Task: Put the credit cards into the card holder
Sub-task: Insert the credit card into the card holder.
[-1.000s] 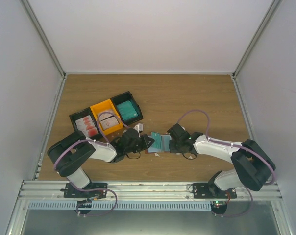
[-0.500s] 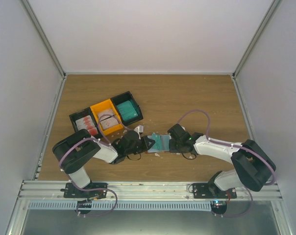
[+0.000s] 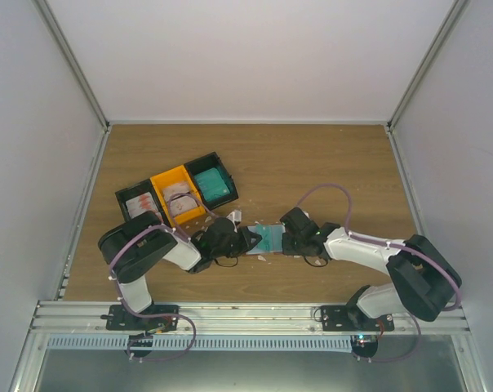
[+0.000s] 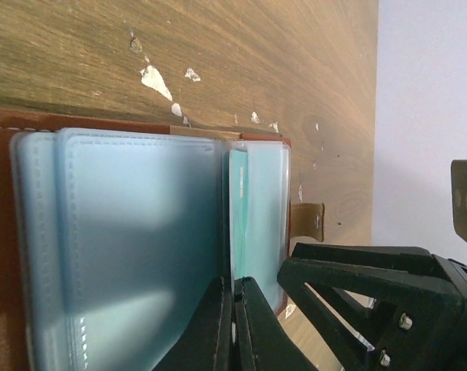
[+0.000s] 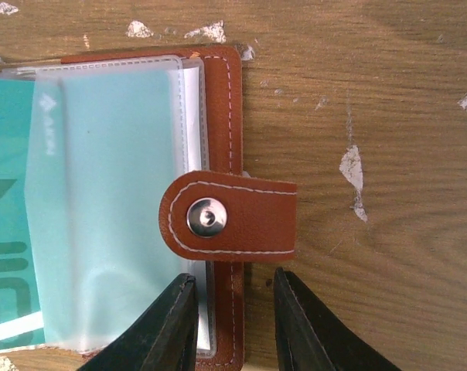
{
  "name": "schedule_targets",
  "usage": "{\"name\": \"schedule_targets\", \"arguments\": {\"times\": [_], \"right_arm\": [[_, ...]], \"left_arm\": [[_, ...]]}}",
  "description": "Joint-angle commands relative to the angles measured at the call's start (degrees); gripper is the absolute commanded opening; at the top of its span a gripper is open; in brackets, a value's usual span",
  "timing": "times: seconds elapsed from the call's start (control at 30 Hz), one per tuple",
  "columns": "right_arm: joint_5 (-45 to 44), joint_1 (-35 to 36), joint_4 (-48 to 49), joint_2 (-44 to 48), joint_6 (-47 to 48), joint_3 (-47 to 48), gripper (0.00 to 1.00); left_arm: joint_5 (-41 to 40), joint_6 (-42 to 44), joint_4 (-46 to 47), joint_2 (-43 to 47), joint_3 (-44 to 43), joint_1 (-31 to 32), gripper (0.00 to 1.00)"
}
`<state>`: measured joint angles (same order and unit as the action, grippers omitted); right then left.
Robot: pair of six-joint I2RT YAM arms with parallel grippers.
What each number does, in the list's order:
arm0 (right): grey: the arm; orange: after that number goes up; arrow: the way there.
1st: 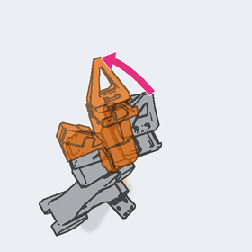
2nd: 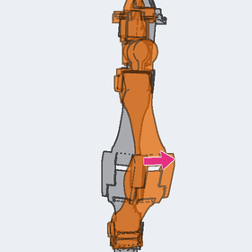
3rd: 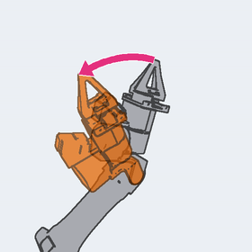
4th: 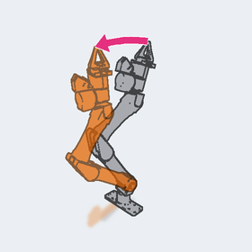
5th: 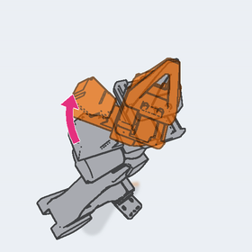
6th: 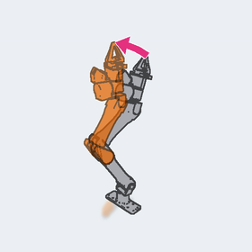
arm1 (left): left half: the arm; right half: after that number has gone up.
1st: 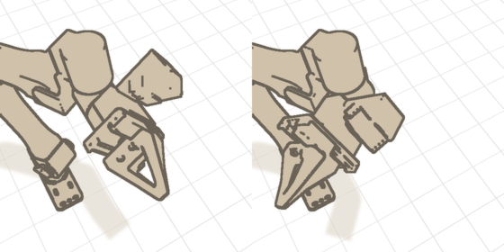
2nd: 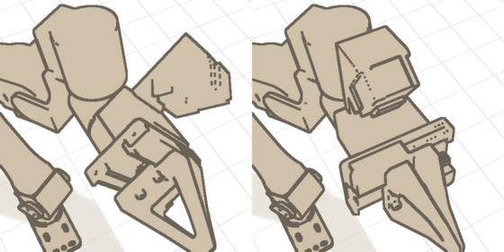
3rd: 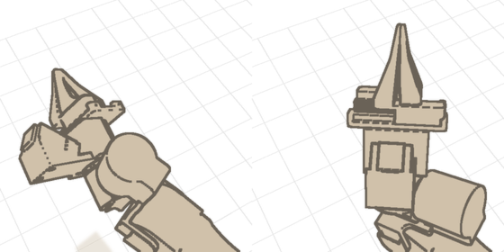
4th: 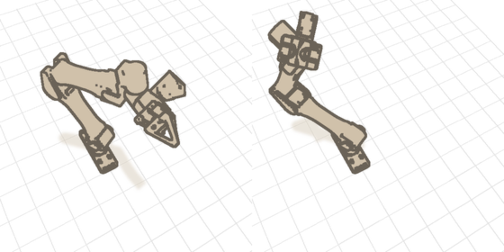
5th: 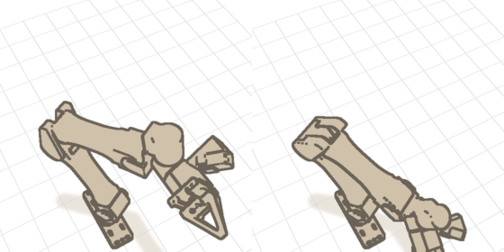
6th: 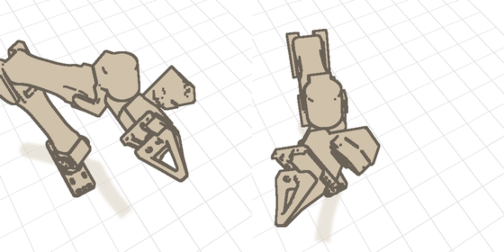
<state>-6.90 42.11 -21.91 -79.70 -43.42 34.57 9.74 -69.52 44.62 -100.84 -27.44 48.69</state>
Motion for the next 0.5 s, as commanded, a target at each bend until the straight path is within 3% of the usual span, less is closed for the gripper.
{"name": "schedule_targets", "arguments": {"times": [0.0,0.17,0.47], "right_arm": [[2.1,-0.1,-2.1,-0.9,-1.4,-2.8,0.3],[2.3,-0.1,-1.8,-0.6,-1.8,-3.3,0.3],[3.4,0.0,-1.0,0.3,-2.1,-3.7,0.32]], "left_arm": [[0.6,-3.1,1.3,-2.2,-1.2,0.7,0.0],[-1.6,-7.1,1.3,-2.7,0.0,1.9,0.0],[-1.7,-4.9,1.6,-4.7,-2.5,2.2,0.0]]}}
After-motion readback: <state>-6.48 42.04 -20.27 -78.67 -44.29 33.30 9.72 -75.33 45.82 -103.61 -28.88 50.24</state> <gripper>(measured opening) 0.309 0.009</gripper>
